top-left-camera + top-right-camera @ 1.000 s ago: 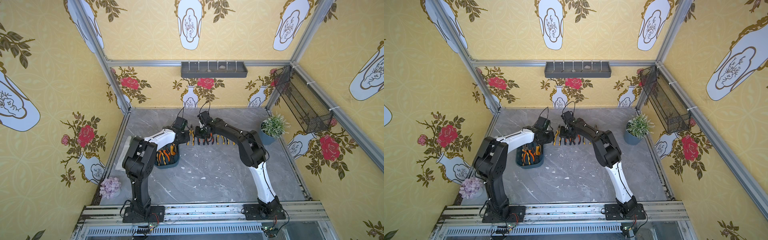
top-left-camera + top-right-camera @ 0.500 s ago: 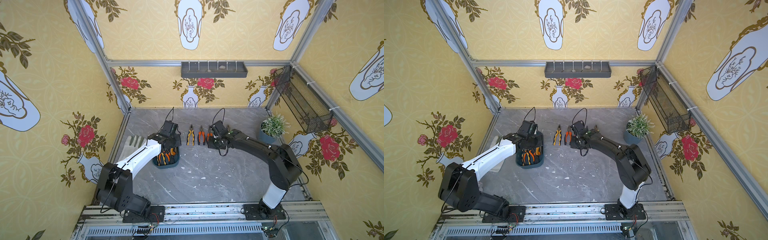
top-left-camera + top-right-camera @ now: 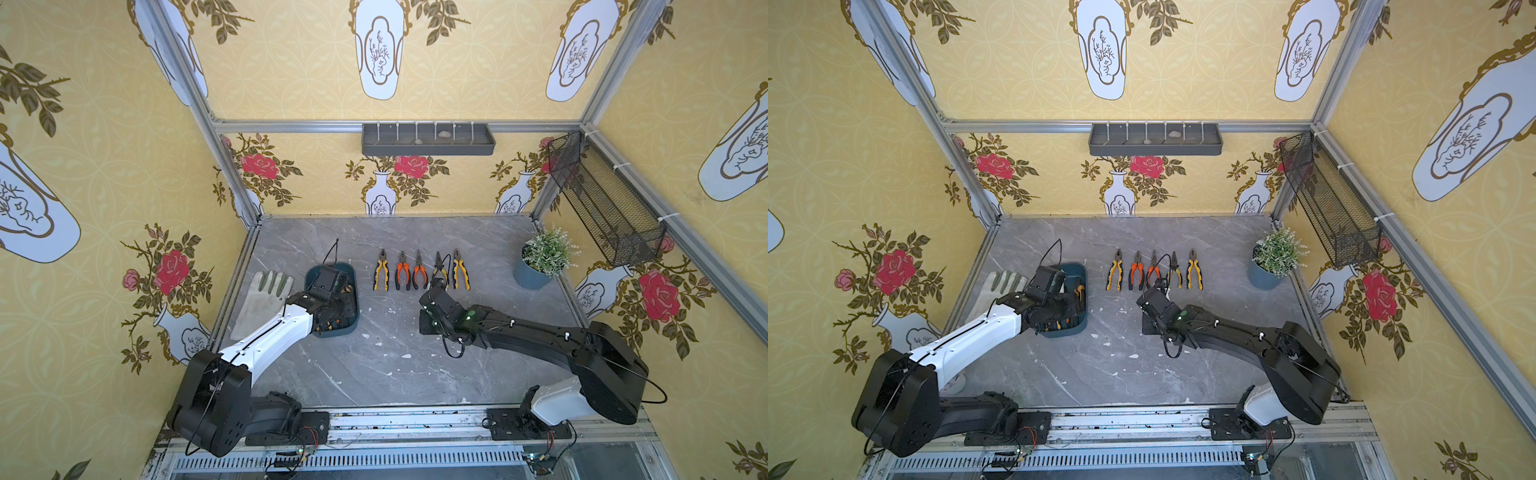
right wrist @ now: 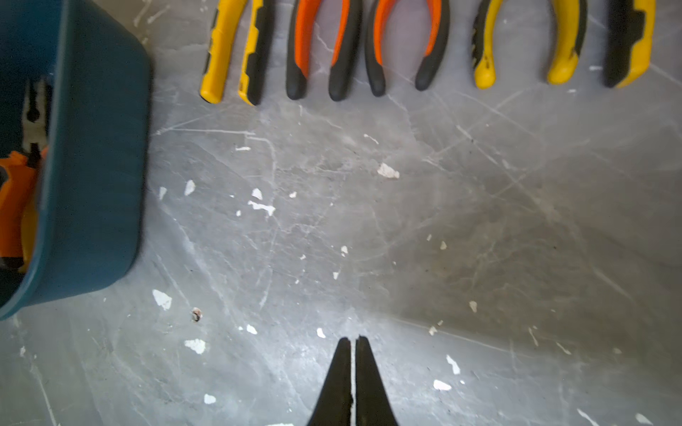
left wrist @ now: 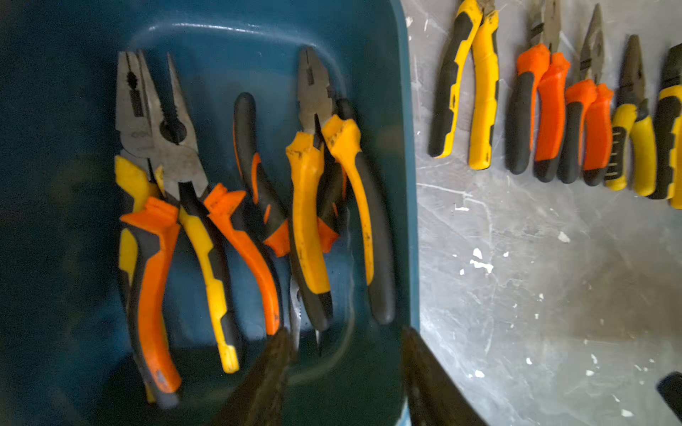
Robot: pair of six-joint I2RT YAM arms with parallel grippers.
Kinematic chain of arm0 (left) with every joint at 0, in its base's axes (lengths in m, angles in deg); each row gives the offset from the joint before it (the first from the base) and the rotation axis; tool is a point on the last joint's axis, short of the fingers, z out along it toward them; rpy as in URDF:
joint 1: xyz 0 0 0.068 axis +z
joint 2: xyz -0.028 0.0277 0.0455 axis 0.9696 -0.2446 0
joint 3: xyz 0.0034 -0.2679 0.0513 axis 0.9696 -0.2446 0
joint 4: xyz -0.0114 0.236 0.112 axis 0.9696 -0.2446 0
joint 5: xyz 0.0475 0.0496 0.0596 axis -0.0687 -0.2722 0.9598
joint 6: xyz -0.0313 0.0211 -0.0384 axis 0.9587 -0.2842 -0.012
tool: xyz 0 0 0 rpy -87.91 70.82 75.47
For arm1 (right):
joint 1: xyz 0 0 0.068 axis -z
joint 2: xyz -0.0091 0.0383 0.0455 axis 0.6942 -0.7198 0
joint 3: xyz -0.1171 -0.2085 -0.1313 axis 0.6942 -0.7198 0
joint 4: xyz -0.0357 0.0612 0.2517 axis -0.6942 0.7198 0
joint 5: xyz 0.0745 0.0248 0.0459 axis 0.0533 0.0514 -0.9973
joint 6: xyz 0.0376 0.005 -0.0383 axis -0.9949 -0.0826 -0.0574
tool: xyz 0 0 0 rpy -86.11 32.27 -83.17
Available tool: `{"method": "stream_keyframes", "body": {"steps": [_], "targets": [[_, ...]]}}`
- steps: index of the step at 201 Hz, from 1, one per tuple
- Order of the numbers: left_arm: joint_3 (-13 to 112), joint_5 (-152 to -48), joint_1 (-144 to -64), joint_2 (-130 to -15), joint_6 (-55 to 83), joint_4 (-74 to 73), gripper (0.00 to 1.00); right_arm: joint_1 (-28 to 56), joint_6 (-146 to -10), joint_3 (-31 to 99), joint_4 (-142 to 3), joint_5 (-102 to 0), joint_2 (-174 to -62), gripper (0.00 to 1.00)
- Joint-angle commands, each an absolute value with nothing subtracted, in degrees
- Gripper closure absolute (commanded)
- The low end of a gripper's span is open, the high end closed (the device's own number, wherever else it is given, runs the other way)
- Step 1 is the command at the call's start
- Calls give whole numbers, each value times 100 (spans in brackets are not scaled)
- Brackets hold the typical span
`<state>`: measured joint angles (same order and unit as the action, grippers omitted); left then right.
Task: Take the pliers out of the storage box
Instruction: Pick up the pliers from the storage box.
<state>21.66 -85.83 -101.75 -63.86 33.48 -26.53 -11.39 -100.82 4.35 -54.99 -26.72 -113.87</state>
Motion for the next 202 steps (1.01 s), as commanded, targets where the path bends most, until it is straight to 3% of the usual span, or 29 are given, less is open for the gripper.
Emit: {"method": "stream_keyframes", "body": {"steps": [1,13,22,81,92,105,140,202], "targets": [[2300,-8448,-10151,-6349,3308,-2686,30,-1115,-10110,520,-5645,-2399,-11516,92],[2370,-8390,-10120,-6349,3298,-2833,17,-1115,-10109,563,-5622,-2411,-11585,92],[2398,-8362,-10099,-6346,3298,-2904,0,-1114,-10109,584,-5591,-2416,-11612,93],[2252,-8925,-9581,-6655,3348,-2746,0,-1114,-10113,544,-5635,-2430,-11604,93],[2311,-8879,-9553,-6784,3321,-2802,10,-1114,-10111,547,-5648,-2429,-11604,92],[2441,-8765,-9560,-6977,3291,-2913,29,-1106,-10108,547,-5656,-2438,-11613,93],[2700,-8755,-9535,-7419,3319,-2764,64,-1088,-10101,564,-5673,-2478,-11665,93],[3108,-8935,-9498,-8291,3574,-2510,65,-1045,-10105,578,-5699,-2521,-11772,93]]}}
